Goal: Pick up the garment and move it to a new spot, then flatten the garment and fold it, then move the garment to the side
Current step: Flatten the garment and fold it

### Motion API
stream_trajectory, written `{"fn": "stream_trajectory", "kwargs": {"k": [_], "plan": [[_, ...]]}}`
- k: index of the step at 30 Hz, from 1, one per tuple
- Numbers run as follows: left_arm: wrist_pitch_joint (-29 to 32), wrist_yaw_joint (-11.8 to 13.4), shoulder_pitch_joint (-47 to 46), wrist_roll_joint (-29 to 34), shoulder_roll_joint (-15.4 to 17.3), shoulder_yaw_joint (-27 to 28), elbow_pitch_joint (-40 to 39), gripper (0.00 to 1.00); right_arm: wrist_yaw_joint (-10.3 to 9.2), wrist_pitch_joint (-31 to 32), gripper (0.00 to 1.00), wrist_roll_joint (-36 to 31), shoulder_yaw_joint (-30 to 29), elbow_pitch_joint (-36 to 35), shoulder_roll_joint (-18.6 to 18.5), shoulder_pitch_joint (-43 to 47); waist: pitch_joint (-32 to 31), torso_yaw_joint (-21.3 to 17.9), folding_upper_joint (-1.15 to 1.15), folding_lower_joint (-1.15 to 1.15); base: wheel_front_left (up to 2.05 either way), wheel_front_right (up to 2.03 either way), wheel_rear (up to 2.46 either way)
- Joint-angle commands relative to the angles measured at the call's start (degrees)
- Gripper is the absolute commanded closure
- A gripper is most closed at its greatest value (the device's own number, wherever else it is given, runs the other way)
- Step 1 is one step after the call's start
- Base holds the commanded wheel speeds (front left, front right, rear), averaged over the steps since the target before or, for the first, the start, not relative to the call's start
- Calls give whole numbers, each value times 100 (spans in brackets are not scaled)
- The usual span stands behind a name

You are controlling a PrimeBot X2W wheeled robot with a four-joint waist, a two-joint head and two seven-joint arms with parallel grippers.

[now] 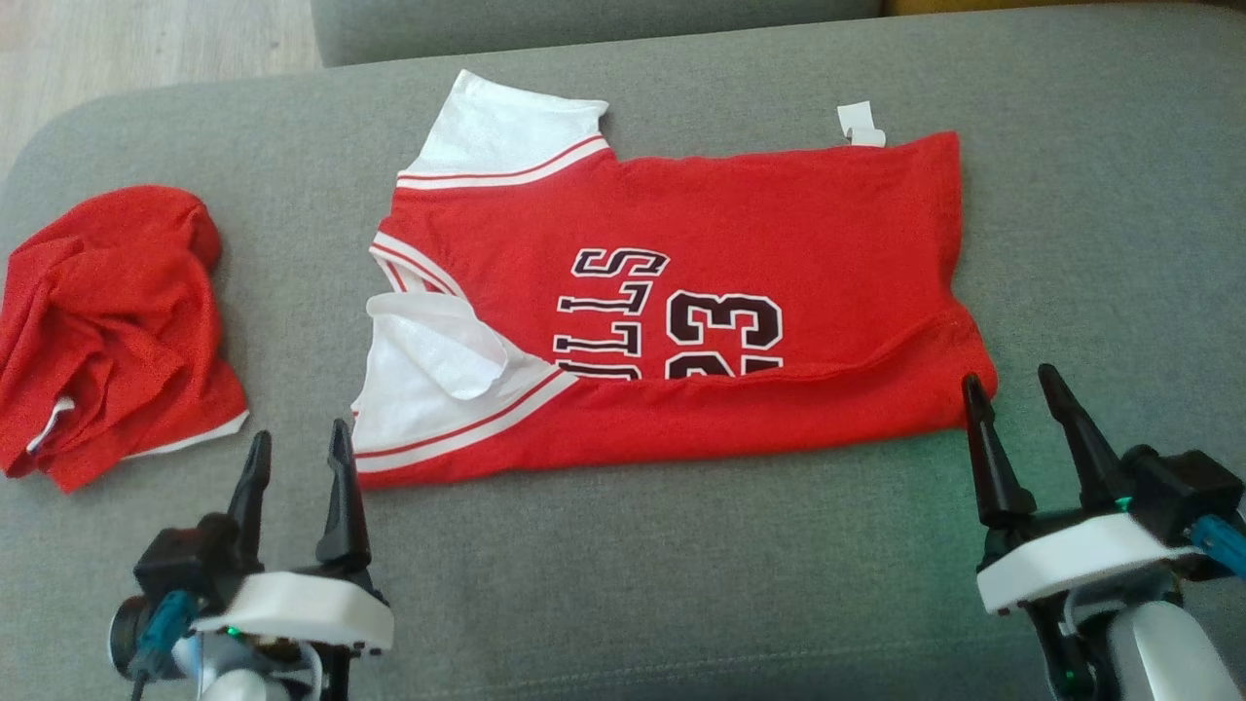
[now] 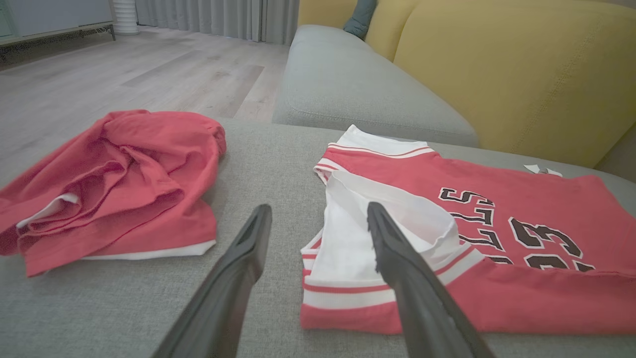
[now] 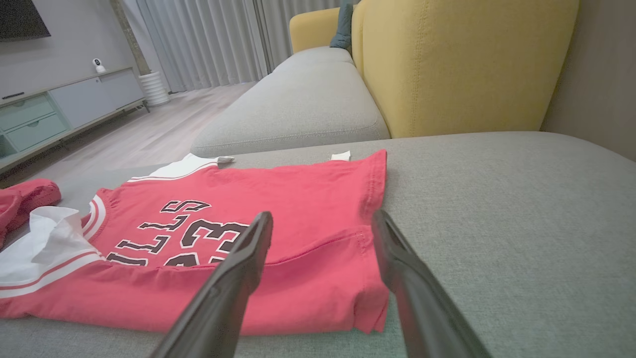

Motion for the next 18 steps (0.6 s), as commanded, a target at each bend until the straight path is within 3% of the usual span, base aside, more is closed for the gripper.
{"fn": "stream_trajectory", "kwargs": {"k": [1, 18], "plan": [[-13, 27, -118, 32, 82, 139, -180, 0, -4, 13, 0, -23, 89, -206, -52, -31, -4, -1, 0, 0, 0, 0, 0], [869, -406, -546, -555, 68, -55, 752, 0, -4, 861, 0, 318, -103, 709, -207, -492, 529, 54, 0, 0, 0, 0, 0]]}}
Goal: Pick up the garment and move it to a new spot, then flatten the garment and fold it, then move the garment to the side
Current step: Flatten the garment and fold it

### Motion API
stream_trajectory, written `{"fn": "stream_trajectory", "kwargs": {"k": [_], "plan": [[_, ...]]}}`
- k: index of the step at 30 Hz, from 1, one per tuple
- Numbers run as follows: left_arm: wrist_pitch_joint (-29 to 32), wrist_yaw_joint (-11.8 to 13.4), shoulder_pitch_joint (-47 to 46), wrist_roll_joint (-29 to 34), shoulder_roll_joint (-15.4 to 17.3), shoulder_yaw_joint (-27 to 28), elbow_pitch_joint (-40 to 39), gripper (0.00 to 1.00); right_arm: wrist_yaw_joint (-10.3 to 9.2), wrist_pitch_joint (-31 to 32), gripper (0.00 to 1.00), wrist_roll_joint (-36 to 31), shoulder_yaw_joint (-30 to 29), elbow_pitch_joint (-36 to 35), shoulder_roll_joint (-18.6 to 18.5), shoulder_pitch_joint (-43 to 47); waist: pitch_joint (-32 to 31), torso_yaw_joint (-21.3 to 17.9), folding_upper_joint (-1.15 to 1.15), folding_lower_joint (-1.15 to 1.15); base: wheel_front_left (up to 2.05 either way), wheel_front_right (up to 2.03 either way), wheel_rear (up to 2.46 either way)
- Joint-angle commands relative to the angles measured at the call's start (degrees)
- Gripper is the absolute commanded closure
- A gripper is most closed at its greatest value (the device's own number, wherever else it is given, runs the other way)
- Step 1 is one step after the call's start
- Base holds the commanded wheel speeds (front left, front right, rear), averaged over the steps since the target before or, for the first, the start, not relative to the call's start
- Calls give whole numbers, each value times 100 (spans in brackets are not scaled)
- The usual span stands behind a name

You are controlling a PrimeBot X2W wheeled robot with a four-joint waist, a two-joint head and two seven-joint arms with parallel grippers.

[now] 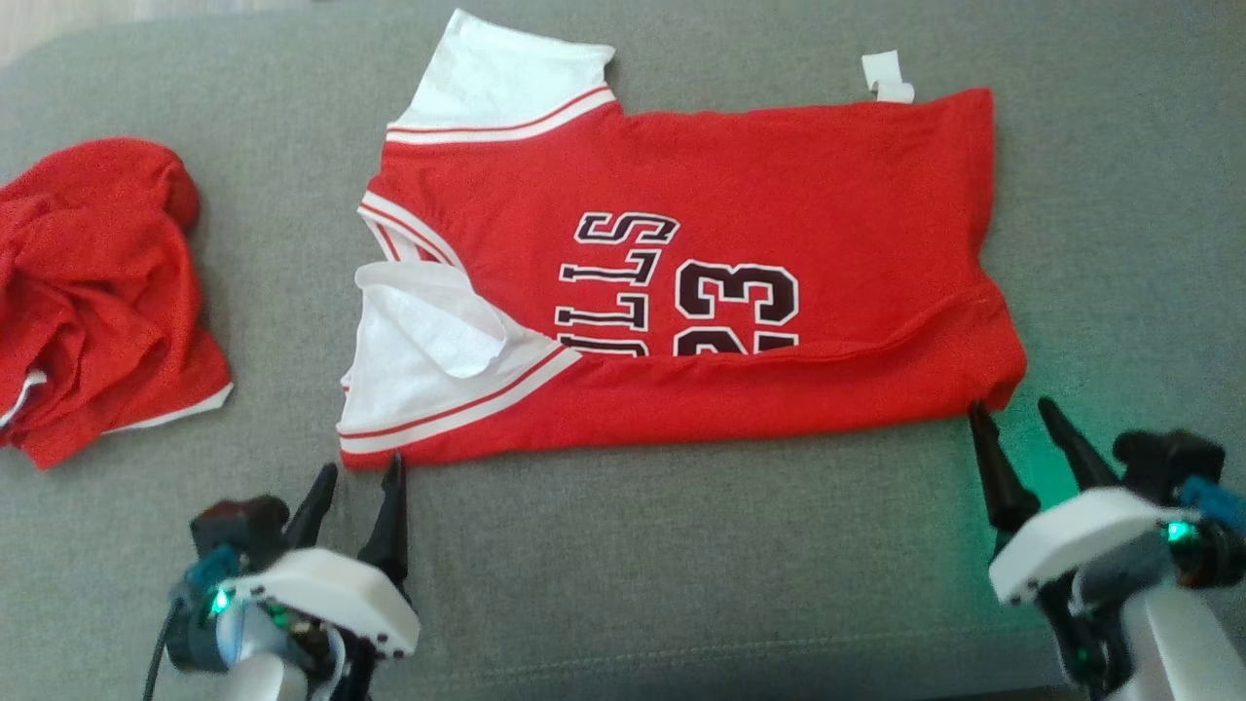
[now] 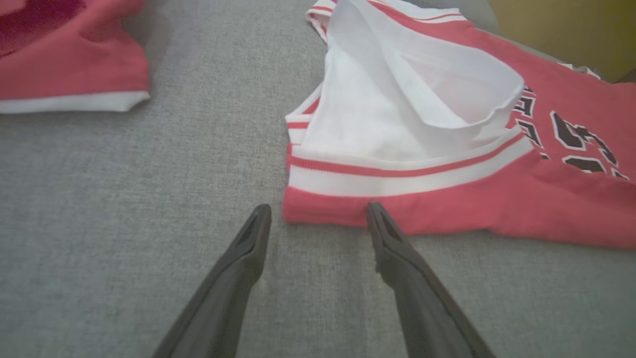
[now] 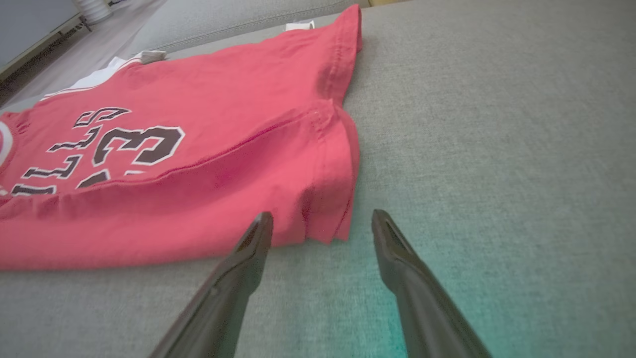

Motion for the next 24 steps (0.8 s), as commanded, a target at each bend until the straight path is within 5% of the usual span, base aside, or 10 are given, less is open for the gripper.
{"fn": "stream_trajectory", "kwargs": {"k": [1, 12, 13, 15, 16, 24], "plan": [[7, -40, -254, -28, 75, 229, -122, 0, -4, 30, 0, 59, 81, -143, -136, -249, 80, 18, 0, 0, 0, 0, 0], [341, -271, -681, -267, 136, 176, 257, 0, -4, 549, 0, 323, 171, 377, -201, -852, 350, 65, 0, 0, 0, 0, 0], [342, -303, -706, -274, 143, 160, 269, 4, -4, 599, 6, 361, 193, 411, -206, -888, 362, 68, 0, 0, 0, 0, 0], [299, -353, -754, -280, 140, 128, 261, 100, -4, 671, 89, 409, 209, 459, -218, -942, 389, 78, 0, 0, 0, 0, 0], [205, -386, -791, -280, 147, 126, 240, 100, -4, 718, 100, 449, 206, 485, -223, -958, 405, 86, 0, 0, 0, 0, 0], [-117, -316, -744, -272, 180, 204, 90, 100, -4, 738, 100, 605, 83, 226, -250, -698, 333, 138, 0, 0, 0, 0, 0]]}}
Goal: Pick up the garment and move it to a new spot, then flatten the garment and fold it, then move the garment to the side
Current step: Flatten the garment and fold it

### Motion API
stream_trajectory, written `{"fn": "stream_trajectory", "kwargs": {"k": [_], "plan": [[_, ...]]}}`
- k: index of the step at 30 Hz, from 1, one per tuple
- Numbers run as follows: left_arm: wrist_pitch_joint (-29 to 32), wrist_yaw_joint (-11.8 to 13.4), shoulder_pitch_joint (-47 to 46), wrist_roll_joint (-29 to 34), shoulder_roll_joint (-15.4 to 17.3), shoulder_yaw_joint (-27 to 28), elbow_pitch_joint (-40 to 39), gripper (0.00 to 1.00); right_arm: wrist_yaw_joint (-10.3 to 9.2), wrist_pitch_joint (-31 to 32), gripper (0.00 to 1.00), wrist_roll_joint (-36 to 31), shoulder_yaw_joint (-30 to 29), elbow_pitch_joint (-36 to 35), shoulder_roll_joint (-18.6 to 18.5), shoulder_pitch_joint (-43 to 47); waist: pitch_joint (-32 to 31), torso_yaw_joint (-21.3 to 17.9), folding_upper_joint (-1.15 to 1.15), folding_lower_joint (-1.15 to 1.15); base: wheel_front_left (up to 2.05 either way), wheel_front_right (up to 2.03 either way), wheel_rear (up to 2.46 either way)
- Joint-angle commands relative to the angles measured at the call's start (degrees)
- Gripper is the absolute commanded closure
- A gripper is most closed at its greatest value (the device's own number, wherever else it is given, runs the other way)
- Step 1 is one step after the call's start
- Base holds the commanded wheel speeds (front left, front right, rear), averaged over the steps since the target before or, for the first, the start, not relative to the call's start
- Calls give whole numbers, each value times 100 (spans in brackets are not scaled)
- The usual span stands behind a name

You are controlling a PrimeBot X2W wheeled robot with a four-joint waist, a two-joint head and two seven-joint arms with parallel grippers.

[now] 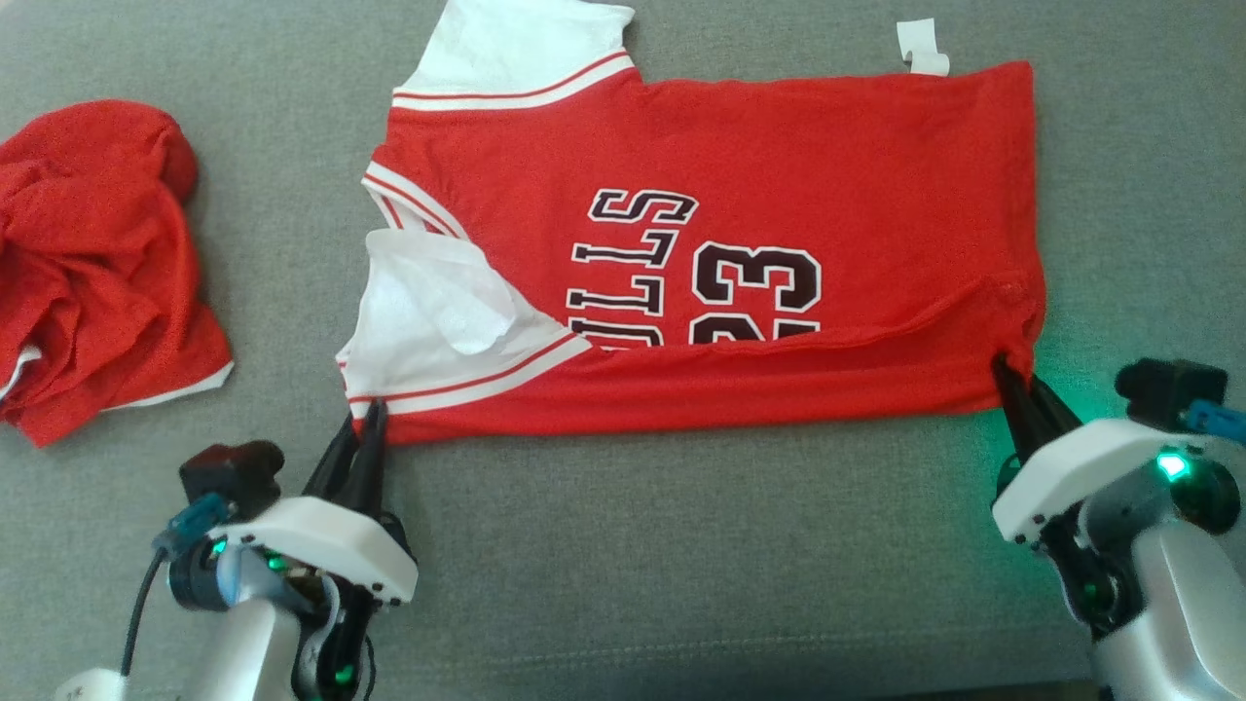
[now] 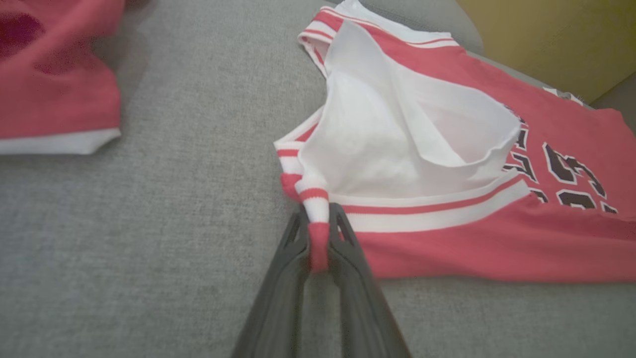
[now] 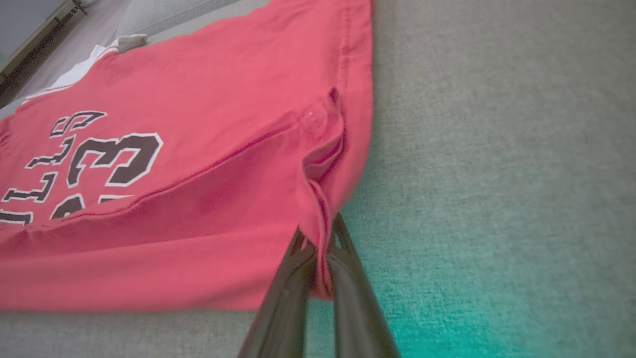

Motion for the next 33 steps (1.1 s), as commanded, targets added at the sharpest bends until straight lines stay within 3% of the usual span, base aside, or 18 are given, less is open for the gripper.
{"fn": "stream_trajectory", "kwargs": {"k": [1, 19, 31, 32, 33], "plan": [[-104, 85, -69, 4, 150, 244, -271, 100, -4, 30, 100, 50, 63, -304, -149, 190, -34, 30, 0, 0, 0, 0, 0], [185, 631, 904, -170, 257, 521, -1091, 100, -4, 492, 100, 134, 204, -1240, -145, 1163, -346, 183, 0, 0, 0, 0, 0], [383, 758, 1519, -266, 87, 314, -1431, 100, -4, 583, 100, -16, -57, -1388, -197, 1691, -675, 198, 0, 0, 0, 0, 0], [393, 738, 1508, -261, 82, 277, -1433, 100, -4, 554, 73, -43, -54, -1380, -202, 1676, -686, 192, 0, 0, 0, 0, 0], [408, 720, 1495, -273, 69, 249, -1424, 79, -4, 537, 8, -58, -51, -1361, -198, 1662, -702, 185, 0, 0, 0, 0, 0]]}}
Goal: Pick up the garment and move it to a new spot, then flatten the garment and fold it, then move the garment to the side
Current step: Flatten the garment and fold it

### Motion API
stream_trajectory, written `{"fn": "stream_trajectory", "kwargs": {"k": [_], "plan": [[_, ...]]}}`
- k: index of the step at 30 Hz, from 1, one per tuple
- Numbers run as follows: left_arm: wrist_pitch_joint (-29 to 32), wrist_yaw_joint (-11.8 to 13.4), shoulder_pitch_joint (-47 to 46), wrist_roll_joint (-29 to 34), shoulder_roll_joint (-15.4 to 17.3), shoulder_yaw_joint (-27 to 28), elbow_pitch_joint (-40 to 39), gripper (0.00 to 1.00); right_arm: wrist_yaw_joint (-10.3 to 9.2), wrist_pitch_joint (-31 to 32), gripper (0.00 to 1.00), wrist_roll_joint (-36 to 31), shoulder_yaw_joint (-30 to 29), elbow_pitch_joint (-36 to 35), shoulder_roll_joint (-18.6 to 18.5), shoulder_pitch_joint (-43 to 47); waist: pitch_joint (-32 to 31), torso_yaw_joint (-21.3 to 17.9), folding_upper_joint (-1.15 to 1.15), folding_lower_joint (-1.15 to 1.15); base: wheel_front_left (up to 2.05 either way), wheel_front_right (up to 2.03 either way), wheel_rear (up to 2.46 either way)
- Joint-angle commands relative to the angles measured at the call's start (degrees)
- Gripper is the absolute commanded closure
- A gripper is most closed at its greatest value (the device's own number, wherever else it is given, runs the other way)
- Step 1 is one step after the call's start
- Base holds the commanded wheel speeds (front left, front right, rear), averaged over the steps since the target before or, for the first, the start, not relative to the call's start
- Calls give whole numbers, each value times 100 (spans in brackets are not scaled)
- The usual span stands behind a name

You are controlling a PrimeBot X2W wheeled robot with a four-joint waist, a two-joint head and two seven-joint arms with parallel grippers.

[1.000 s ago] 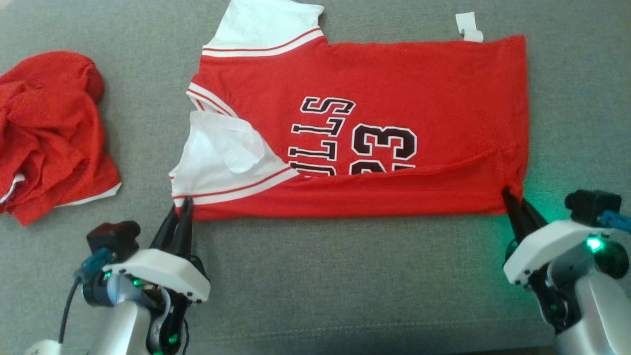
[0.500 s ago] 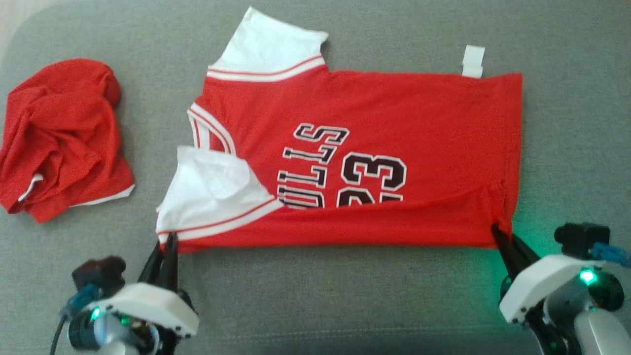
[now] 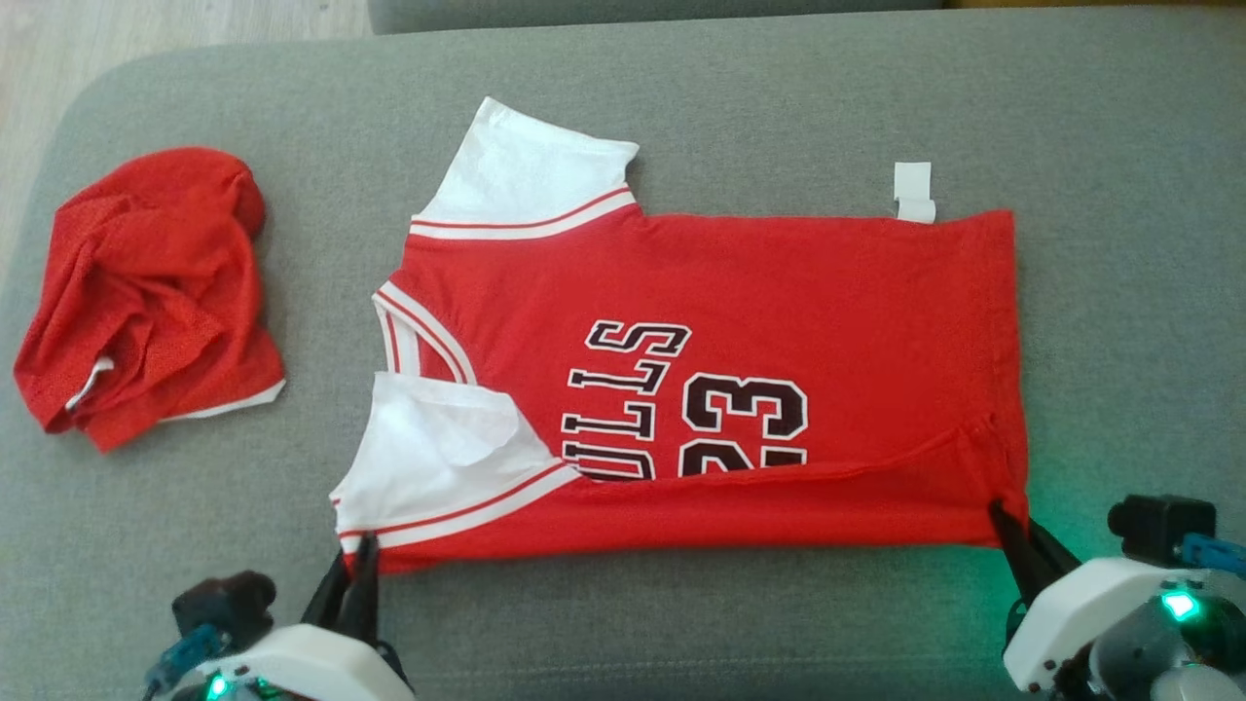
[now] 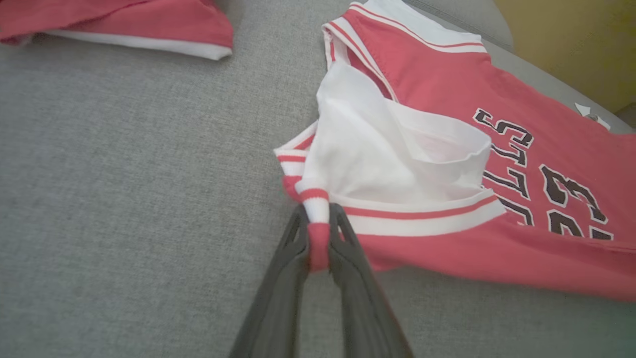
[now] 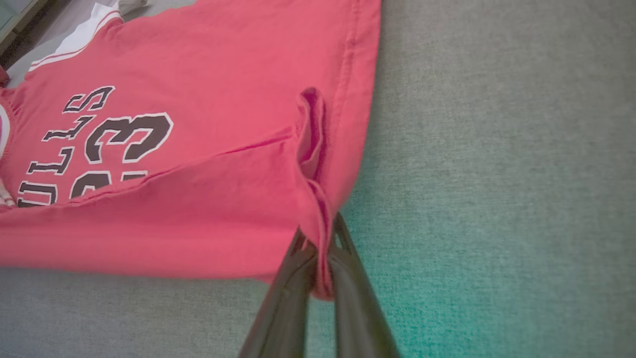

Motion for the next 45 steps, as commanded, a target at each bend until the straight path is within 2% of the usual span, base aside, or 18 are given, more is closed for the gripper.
{"fn": "stream_trajectory", "kwargs": {"k": [1, 2, 7, 13, 22, 27, 39, 45], "plan": [[6, -1, -164, -27, 8, 182, -164, 16, -5, -99, 0, -61, 17, -132, -177, -80, -19, -13, 0, 0, 0, 0, 0], [8, -16, -189, -11, 14, 152, -155, 0, -5, -143, 0, -94, 7, -114, -176, -95, -31, -20, 0, 0, 0, 0, 0], [-308, -26, -365, 239, 93, 84, -185, 0, -5, -535, 0, -249, -133, -138, -81, -160, -167, -70, 0, 0, 0, 0, 0], [-814, 177, -554, 720, 251, 92, -431, 0, -5, -1204, 0, -615, -196, -691, 62, -297, -360, -170, 0, 0, 0, 0, 0], [-850, 370, -727, 962, 455, 191, -857, 0, -5, -1406, 0, -798, 7, -1423, 152, -418, -498, -242, 0, 0, 0, 0, 0], [-747, 442, -713, 908, 433, 209, -1021, 0, -5, -1405, 0, -792, 42, -1626, 188, -419, -489, -246, 0, 0, 0, 0, 0], [-701, 430, -906, 880, 458, 152, -988, 0, -5, -1391, 0, -784, 6, -1655, 257, -478, -309, -235, 0, 0, 0, 0, 0], [-509, 164, -1543, 887, 466, -105, -799, 0, -5, -1374, 0, -777, 20, -1700, 284, -642, 112, -272, 0, 0, 0, 0, 0]]}}
